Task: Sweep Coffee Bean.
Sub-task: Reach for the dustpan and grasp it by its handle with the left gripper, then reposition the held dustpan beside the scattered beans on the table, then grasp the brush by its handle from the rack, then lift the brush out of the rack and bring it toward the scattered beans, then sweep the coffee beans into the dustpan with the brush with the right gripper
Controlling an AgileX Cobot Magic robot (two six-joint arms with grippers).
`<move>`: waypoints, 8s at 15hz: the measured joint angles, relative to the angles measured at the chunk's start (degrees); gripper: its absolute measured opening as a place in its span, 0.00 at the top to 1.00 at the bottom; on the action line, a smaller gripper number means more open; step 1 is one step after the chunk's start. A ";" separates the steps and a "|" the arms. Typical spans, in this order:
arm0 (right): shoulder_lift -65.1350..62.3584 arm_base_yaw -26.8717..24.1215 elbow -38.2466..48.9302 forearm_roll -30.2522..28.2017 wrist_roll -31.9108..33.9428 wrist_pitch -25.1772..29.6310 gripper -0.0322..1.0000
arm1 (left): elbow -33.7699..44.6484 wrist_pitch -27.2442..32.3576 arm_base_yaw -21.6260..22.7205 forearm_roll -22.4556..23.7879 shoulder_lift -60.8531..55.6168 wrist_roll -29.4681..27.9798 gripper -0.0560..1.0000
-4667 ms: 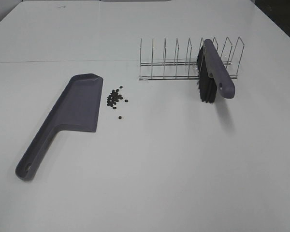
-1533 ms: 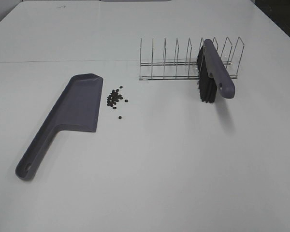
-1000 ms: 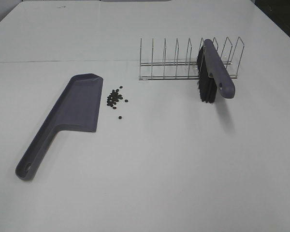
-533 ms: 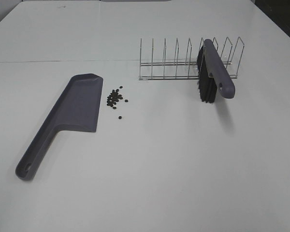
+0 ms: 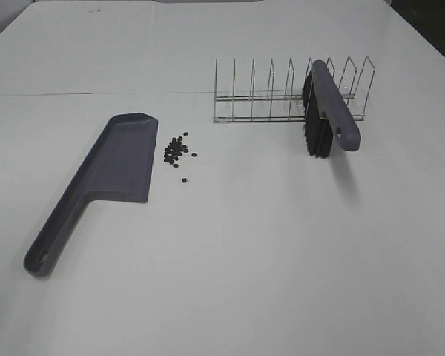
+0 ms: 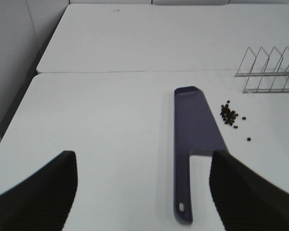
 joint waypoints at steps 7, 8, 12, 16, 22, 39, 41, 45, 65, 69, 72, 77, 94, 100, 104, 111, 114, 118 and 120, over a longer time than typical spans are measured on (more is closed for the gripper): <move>0.00 0.00 0.00 0.00 0.00 0.00 0.22 | -19.08 5.39 0.00 -9.22 43.72 6.07 0.26; 0.00 0.00 0.00 0.00 0.00 0.00 0.22 | -22.35 8.31 0.00 -9.74 49.56 6.19 0.25; 0.00 0.00 0.00 0.00 0.00 0.00 0.22 | -27.96 12.78 -1.66 -10.31 70.19 6.25 0.24; 0.00 0.00 0.00 0.00 0.00 0.00 0.22 | -27.96 9.05 -7.22 -10.26 82.91 5.73 0.22; 0.00 0.00 0.00 0.00 0.00 0.00 0.22 | -28.07 -0.34 -7.91 -9.97 94.14 4.24 0.22; 3.44 0.00 -0.29 0.00 -0.11 -0.97 0.22 | -29.28 -1.78 -7.91 -10.08 91.79 3.15 0.62; 10.20 0.00 -1.66 0.57 -1.15 -8.08 0.22 | -29.28 -1.49 -7.91 -10.08 91.33 2.98 0.62; 32.09 0.00 -10.94 6.25 -9.57 -17.99 0.22 | -29.28 -0.80 -7.91 -10.08 91.33 2.98 0.62; 126.51 11.17 -102.50 -3.50 5.21 8.65 0.38 | -29.28 -0.74 -7.91 -10.14 91.33 2.92 0.62; 137.05 11.46 -104.79 -5.16 7.73 8.94 0.43 | -29.28 -0.74 -7.91 -10.14 91.33 2.92 0.62; 140.49 11.46 -105.25 -6.65 8.02 9.00 0.43 | -29.28 -0.74 -7.91 -10.14 91.33 2.92 0.62; 144.44 11.46 -105.37 -10.14 10.08 8.48 0.46 | -29.28 -0.74 -7.91 -10.14 91.33 2.92 0.62; 135.68 11.40 -105.31 -13.52 13.46 6.42 0.67 | -29.28 -0.63 -7.91 -10.14 91.33 2.92 0.62; 127.02 11.40 -105.37 -11.57 13.46 9.34 0.67 | -29.28 -0.46 -9.05 -7.16 86.52 -1.03 0.62; 121.87 14.73 -99.41 -10.71 13.24 9.40 0.67 | -29.28 0.63 -16.16 2.98 86.75 -12.49 0.62; 119.81 23.55 -78.84 -13.12 17.25 2.98 0.67 | -29.34 -2.46 -18.85 7.62 95.45 -19.02 0.62; 120.95 23.78 -73.45 -13.06 18.85 -1.78 0.67 | -30.08 -2.81 -20.17 7.73 97.46 -19.08 0.62; 125.94 26.93 -72.99 -13.64 19.02 -2.46 0.67 | -30.25 -2.58 -20.23 7.62 97.69 -19.08 0.62; 129.49 29.62 -73.34 -15.41 19.54 -2.75 0.67 | -30.25 -2.58 -20.23 7.62 97.69 -19.08 0.62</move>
